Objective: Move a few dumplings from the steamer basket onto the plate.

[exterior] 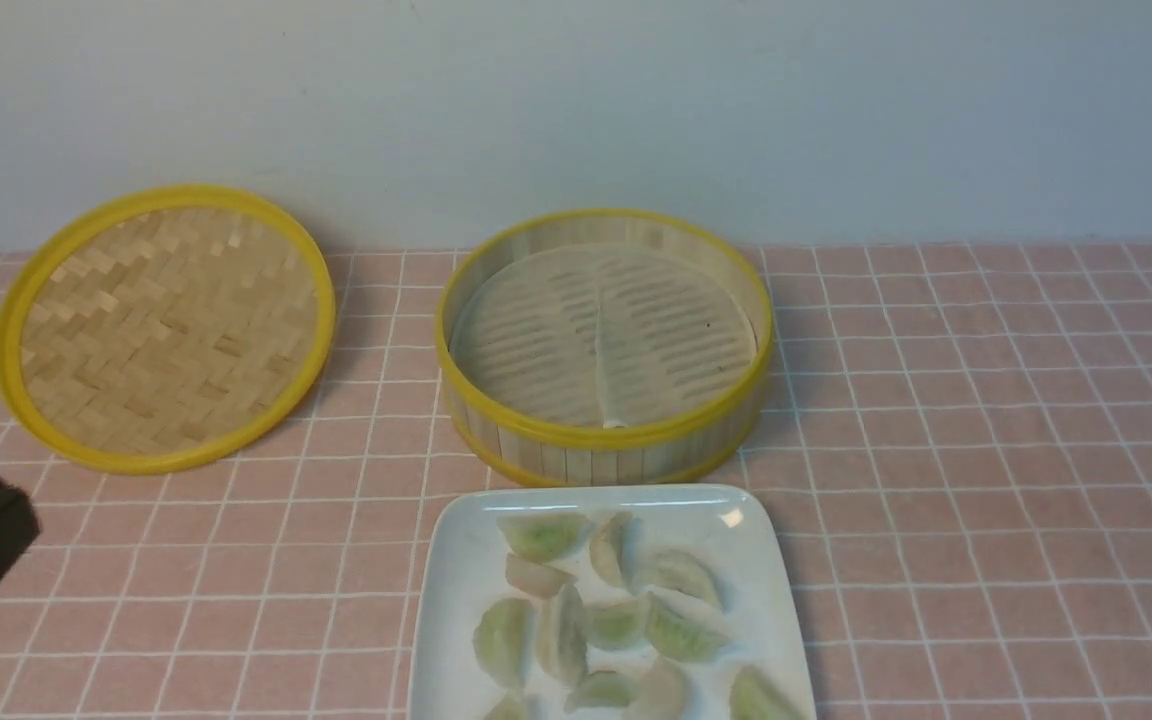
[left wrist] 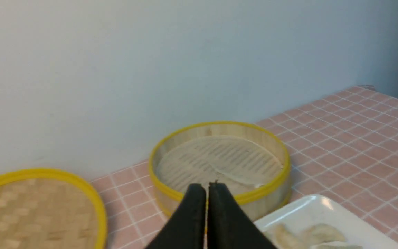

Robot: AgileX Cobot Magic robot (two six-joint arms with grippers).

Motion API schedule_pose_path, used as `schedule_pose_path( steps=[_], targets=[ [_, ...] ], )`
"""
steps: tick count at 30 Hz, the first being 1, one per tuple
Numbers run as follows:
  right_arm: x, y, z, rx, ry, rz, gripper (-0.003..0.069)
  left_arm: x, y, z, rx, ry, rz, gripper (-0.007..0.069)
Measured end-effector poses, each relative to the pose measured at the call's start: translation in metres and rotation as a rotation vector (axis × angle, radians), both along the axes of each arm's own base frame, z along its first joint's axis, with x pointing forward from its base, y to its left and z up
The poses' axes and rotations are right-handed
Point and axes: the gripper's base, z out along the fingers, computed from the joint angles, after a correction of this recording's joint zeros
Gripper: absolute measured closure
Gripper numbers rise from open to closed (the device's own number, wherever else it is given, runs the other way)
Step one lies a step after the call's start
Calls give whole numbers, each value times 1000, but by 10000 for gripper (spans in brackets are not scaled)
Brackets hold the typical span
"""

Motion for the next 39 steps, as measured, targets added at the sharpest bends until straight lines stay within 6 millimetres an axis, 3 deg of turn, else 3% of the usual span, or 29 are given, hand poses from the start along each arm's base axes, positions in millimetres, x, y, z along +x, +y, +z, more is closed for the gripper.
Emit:
schedule_pose_path(
  steps=[7, 10, 14, 39],
  targets=[
    [0, 0, 0, 0, 0, 0, 673, -6, 18, -67, 20, 36, 294, 631],
    [0, 0, 0, 0, 0, 0, 673, -3, 21, -98, 39, 107, 349, 631],
    [0, 0, 0, 0, 0, 0, 673, 0, 21, -126, 60, 189, 350, 631],
    [0, 0, 0, 0, 0, 0, 673, -1, 25, -133, 62, 245, 426, 631]
  ],
)
